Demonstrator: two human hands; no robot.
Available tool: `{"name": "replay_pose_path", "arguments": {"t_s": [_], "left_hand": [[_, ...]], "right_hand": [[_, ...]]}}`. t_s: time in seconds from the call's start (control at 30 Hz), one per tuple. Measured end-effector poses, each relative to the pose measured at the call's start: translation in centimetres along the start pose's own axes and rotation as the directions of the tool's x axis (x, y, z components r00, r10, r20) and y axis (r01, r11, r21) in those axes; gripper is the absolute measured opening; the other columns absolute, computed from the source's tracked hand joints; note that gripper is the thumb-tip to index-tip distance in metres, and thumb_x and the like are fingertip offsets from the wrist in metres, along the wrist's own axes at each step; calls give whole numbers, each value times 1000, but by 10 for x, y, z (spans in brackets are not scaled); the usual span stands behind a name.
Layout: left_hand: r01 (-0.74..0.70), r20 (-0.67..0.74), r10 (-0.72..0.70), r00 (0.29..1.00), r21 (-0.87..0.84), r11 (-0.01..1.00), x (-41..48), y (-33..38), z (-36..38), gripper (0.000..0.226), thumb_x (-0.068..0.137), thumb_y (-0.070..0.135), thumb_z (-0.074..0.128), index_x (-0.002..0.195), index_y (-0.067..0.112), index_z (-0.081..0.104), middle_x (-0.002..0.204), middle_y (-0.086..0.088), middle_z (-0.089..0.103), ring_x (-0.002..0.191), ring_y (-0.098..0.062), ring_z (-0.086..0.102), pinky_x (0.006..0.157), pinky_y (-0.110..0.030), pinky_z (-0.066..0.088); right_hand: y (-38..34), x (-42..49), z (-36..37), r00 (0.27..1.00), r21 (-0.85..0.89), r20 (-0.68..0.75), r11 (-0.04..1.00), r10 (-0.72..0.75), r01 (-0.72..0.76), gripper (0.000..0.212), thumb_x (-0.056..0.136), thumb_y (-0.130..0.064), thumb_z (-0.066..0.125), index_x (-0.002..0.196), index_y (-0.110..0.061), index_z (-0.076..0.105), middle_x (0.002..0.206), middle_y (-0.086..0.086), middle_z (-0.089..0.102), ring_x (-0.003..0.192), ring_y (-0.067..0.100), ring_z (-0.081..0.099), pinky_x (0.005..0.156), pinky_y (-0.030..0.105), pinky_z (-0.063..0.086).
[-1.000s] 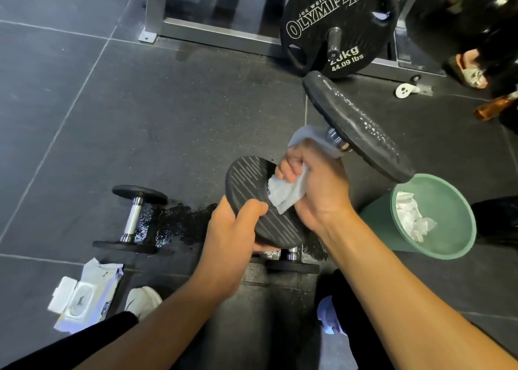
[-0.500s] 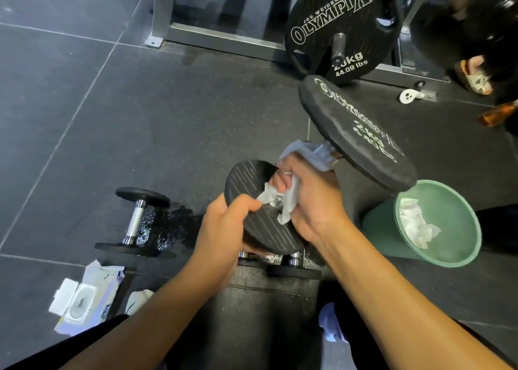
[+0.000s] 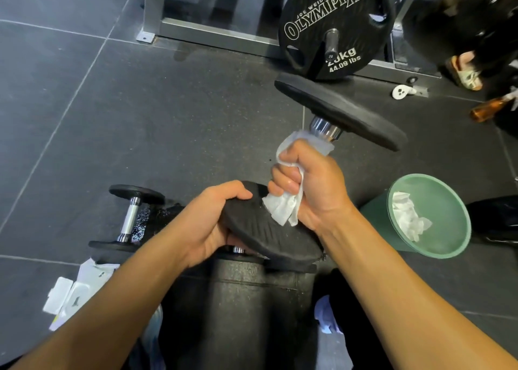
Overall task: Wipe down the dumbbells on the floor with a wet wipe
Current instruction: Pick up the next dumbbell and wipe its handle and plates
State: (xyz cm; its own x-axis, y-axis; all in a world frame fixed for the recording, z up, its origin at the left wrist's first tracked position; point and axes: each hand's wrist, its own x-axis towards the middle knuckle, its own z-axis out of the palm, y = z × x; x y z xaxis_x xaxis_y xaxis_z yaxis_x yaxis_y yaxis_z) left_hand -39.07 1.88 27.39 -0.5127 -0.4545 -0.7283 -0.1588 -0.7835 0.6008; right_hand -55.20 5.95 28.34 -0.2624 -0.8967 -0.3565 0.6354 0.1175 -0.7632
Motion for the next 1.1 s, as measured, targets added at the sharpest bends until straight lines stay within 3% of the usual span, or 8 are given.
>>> {"name": "replay_pose_path", "arguments": {"t_s": [0.17, 0.4, 0.5, 0.6, 0.77, 0.87, 0.93, 1.1], "left_hand": [[-227, -80, 262, 962, 300, 927, 0, -11, 4, 23, 97, 25, 65, 100, 5, 75, 95, -12, 82, 91, -28, 78, 84, -46, 64], [-321, -214, 468, 857, 489, 811, -4, -38, 25, 11, 95, 28, 72, 98, 31, 62, 87, 34, 71, 79, 14, 67, 65, -3, 48], [-349, -228, 460, 858, 397, 849, 1, -40, 23, 15, 92, 31, 73, 104, 31, 64, 97, 14, 78, 90, -7, 77, 79, -38, 65], [-328, -172, 355, 919, 164, 930, -1, -35, 21, 15, 99, 10, 63, 114, 13, 67, 105, -14, 79, 90, -34, 80, 67, -55, 66], [-157, -134, 155, 979, -5, 988, -7, -20, 13, 18, 97, 7, 52, 95, -5, 65, 79, -21, 75, 61, -38, 74, 39, -42, 57], [-25, -63, 25, 998, 3, 1000, -10, -13, 7, 24, 93, 11, 49, 85, -2, 67, 67, -20, 70, 43, -31, 65, 31, -30, 47], [45, -21, -45, 999, 23, 999, -12, -12, 5, 26, 91, 15, 49, 87, 0, 69, 68, -20, 70, 41, -28, 62, 30, -28, 45], [-28, -58, 26, 998, -37, 999, -5, -21, 7, 24, 96, 18, 56, 105, 1, 69, 81, -17, 75, 60, -27, 72, 50, -39, 58]], "right_hand": [[-10, 9, -4, 982, 49, -144, 991, -119, 127, 42, 86, 6, 48, 53, -18, 37, 48, -1, 23, 44, 14, 19, 54, 34, 19], [-15, 18, -12, 955, 183, -267, 966, -132, 184, 63, 101, 7, 46, 45, -20, 56, 52, -7, 47, 54, 10, 38, 65, 23, 37], [-15, 17, -12, 955, 186, -255, 961, -153, 204, 71, 101, 14, 38, 46, -20, 65, 51, -10, 55, 52, 6, 48, 68, 23, 41], [-11, 19, -17, 957, 138, -226, 967, -180, 214, 53, 100, 15, 43, 61, -15, 62, 53, -10, 53, 50, 5, 46, 69, 26, 40], [-13, 11, -32, 968, 51, 207, 990, -142, 134, 45, 96, 2, 45, 61, -22, 61, 55, -11, 45, 47, 4, 38, 60, 23, 36], [-17, 7, -34, 872, 51, 482, 996, -86, 70, 57, 101, 2, 33, 77, -28, 75, 63, -16, 63, 45, 2, 32, 60, 19, 37], [-17, 7, -33, 790, 70, 611, 998, -48, 6, 38, 99, -8, 49, 82, -28, 77, 65, -18, 65, 44, 8, 20, 59, 22, 33], [-11, 8, -26, 878, 40, 478, 999, -24, 6, 25, 83, -16, 68, 61, -28, 67, 51, -15, 49, 44, 12, 24, 55, 25, 30]]}}
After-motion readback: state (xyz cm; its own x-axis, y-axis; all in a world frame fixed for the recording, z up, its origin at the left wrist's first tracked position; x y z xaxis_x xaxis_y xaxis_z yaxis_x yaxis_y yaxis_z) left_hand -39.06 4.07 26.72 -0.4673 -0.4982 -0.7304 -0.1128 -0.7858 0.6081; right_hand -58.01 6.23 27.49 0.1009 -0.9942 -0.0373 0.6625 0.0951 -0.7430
